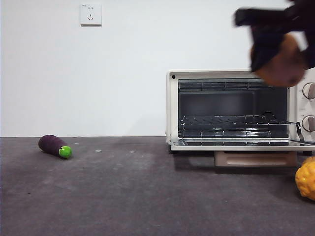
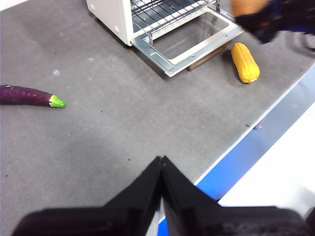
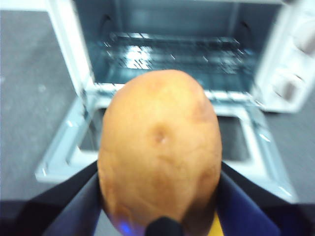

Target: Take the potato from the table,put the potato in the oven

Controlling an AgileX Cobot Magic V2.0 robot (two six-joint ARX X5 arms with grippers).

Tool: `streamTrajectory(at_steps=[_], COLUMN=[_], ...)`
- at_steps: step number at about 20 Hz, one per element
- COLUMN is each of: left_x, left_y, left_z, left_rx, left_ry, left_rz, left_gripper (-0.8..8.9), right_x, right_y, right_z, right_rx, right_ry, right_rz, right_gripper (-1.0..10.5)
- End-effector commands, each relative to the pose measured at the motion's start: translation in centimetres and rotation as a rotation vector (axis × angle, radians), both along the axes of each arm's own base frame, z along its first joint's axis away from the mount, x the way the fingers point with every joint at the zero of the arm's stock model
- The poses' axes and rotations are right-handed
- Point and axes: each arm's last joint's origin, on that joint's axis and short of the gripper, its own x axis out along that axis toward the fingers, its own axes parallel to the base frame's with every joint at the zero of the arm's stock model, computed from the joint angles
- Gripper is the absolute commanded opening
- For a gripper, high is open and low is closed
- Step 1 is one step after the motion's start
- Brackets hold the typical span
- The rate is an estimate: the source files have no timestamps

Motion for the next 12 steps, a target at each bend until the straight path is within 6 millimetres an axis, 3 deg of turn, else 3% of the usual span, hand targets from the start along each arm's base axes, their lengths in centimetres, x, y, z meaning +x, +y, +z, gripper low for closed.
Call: streamTrajectory(at_steps=[1,7,12], left_x=[0.0,0.0,0.0], left_y=[-0.1,-0.1,-0.1], left_z=[-0.1,-0.1,-0.1], left_rx=[0.001,-0.014,-0.013], left_ry=[0.001,0.013,0.012], left_rz=[-0.003,0.008,0.01], left_gripper=[-0.05,-0.05,-0.05], right_x=[2.2,7.1,11.0], right_y=[0.7,-0.4,-0.6], right_z=[-1.5,-3.2,-1.7], right_rx=[-0.021,0.123,0.103], right_ry=[-0.008,0.005,0.021], right_rz=[-0.043,0.011,0.073], right_gripper=[1.0,1.0,1.0])
